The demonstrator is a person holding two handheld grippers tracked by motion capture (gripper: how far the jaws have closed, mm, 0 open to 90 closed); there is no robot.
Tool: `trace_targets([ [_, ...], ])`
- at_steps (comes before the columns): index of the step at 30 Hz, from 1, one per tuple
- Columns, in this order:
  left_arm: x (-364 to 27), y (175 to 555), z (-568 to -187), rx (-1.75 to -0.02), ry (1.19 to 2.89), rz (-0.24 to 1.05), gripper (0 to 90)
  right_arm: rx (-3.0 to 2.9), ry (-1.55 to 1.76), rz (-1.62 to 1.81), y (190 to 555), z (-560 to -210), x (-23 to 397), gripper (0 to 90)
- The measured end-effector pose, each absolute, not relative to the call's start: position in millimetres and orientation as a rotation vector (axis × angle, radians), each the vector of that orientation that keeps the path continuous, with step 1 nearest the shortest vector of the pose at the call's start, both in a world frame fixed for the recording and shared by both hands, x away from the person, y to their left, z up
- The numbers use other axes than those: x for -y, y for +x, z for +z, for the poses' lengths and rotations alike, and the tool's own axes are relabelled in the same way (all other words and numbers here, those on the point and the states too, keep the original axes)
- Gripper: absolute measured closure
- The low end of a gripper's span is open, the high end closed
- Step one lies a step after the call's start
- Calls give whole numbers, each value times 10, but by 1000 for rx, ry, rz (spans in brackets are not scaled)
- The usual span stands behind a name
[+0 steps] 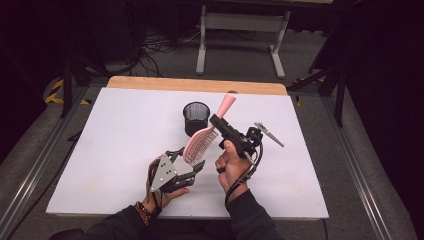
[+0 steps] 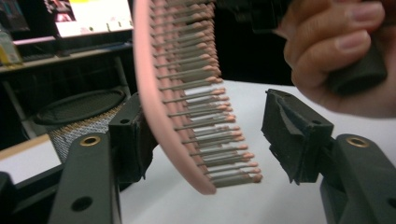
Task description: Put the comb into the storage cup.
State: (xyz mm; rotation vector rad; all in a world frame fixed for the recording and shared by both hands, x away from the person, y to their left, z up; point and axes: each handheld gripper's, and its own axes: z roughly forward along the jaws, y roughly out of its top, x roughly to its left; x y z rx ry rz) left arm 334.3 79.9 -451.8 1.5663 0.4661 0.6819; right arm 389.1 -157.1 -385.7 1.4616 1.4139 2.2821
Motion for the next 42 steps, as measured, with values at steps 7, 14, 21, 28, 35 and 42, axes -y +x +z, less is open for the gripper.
trace_targets([
  [7, -772, 3371, -4492, -471, 1542, 689, 446, -1273, 1559, 2381, 3903, -3977, 1615, 695],
  [14, -736, 3389, -4490, -455, 1565, 720, 482, -1164, 1692, 2465, 3941, -4112, 1647, 695],
  [21, -750, 3407, -4484, -487, 1561, 716, 548, -1116, 1756, 2494, 3969, -4193, 1639, 695],
  [28, -843, 3477, -4415, -501, 1556, 689, 630, -1134, 1792, 2512, 4006, -4278, 1661, 691],
  [35, -942, 3506, -4292, -468, 1590, 662, 637, -1191, 1785, 2521, 4032, -4337, 1695, 624],
  [42, -1035, 3496, -4134, -428, 1635, 663, 643, -1248, 1795, 2524, 4068, -4365, 1752, 509],
])
